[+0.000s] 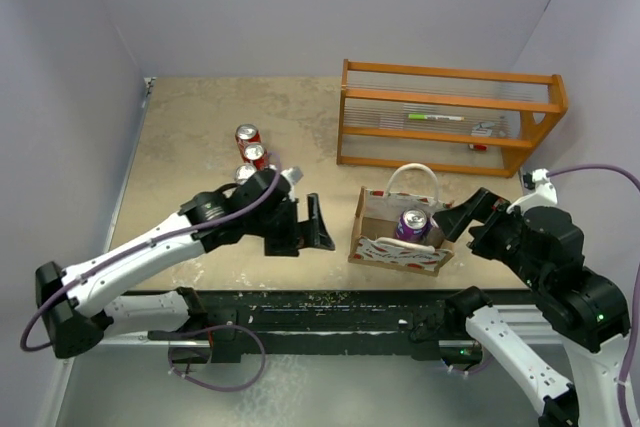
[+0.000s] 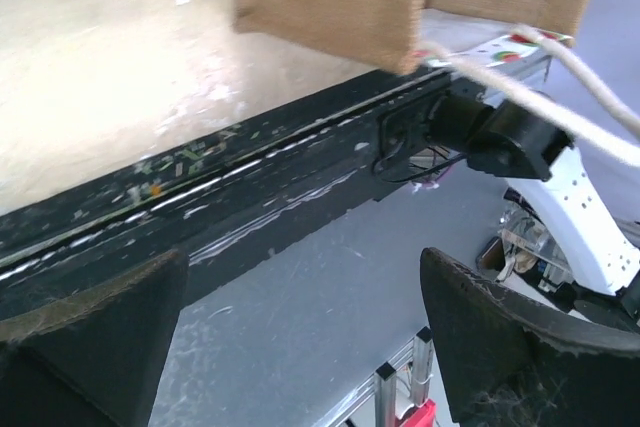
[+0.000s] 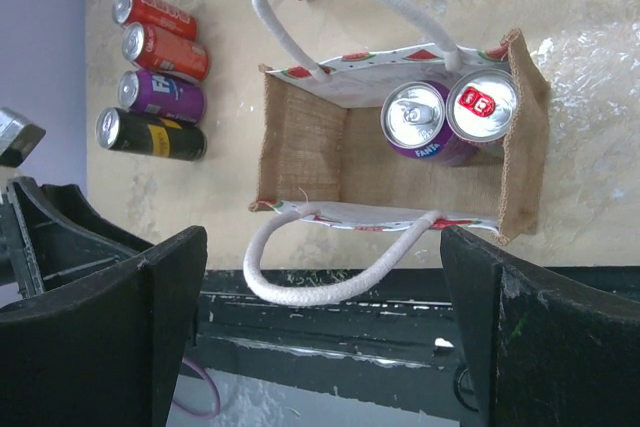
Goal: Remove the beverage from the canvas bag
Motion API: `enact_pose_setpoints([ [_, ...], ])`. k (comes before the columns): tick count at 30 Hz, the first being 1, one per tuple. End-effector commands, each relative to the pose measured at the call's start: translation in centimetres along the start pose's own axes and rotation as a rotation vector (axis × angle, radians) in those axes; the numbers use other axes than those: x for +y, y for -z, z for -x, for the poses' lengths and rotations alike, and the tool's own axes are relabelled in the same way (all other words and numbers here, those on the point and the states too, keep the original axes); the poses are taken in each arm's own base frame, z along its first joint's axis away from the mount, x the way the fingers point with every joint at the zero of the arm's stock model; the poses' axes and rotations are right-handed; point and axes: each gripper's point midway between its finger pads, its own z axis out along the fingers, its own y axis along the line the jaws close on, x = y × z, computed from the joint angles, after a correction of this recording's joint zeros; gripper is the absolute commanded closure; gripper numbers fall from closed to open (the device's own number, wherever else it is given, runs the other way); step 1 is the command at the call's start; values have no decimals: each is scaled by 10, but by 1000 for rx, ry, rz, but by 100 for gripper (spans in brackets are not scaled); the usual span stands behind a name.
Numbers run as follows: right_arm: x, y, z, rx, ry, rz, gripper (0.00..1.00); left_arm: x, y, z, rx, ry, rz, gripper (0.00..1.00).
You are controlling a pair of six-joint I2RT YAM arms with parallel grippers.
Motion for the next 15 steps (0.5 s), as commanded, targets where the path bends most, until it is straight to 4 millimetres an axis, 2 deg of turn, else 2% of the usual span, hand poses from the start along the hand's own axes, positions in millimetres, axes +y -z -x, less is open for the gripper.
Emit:
enact_pose_setpoints([
  [1, 2, 12, 11, -41, 1, 9, 0, -71, 4, 32, -123, -102, -116, 1],
  [7, 3, -2, 12, -43, 57, 8, 0, -137, 5, 59, -242, -354, -200, 1],
  [11, 0, -13, 21, -43, 116, -49, 0, -164, -13, 64, -289, -502, -285, 1],
  [15, 1, -17, 33, -69, 171, -71, 0, -190, -35, 64, -301, -611, -333, 1],
])
